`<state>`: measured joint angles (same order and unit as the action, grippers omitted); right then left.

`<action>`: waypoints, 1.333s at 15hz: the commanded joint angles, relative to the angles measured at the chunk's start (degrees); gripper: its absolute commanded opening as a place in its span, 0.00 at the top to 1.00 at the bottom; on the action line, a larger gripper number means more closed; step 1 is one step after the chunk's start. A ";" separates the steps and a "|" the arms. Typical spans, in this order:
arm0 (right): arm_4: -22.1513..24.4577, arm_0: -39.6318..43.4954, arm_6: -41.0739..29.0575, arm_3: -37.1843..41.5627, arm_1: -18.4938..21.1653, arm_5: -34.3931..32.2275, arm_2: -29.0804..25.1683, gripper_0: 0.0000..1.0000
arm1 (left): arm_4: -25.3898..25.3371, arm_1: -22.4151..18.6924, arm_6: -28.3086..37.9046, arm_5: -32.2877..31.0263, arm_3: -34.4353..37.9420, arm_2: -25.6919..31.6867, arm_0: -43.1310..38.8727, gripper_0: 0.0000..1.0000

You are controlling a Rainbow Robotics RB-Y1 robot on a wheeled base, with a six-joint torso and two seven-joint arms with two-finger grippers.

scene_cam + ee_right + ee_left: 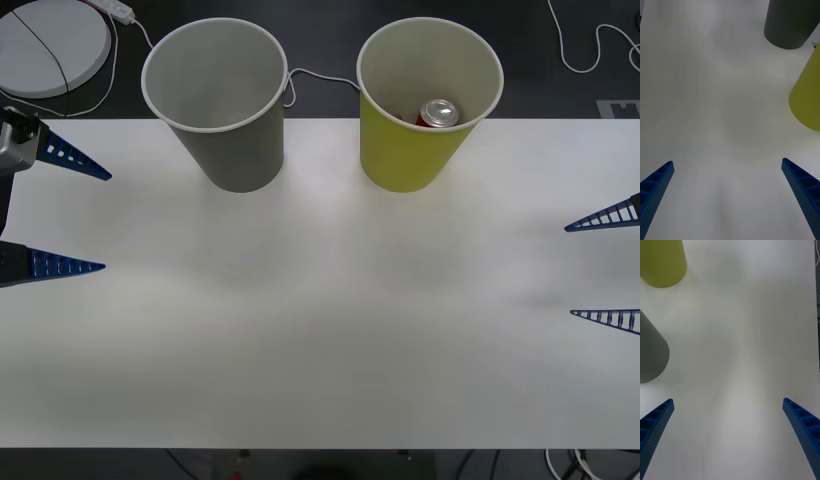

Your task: Put the can into the green bin and the plastic bottle into the gray bin

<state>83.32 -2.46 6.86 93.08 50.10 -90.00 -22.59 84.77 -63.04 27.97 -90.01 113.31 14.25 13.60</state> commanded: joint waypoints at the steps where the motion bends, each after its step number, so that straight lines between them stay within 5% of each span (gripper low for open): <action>1: 0.00 0.00 0.00 0.00 0.00 0.00 0.00 0.00 | -0.84 -0.16 -6.88 0.01 -0.02 1.13 -5.69 0.00; 5: 0.00 0.00 0.00 0.00 0.00 0.00 0.00 0.00 | -1.45 0.11 -13.29 1.94 -0.02 1.13 -10.87 0.00; 13: 0.00 0.00 0.00 0.00 0.00 0.00 0.00 0.00 | 3.21 8.81 -11.97 4.14 -0.46 1.04 -10.08 0.00; 20: 0.00 0.00 0.00 0.00 0.00 0.00 0.00 0.00 | 4.88 10.21 -11.01 3.79 -0.55 0.51 -9.64 0.00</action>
<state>83.32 -2.46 6.86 93.08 50.10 -90.00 -22.59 89.62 -53.00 16.86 -86.07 112.78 14.73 4.02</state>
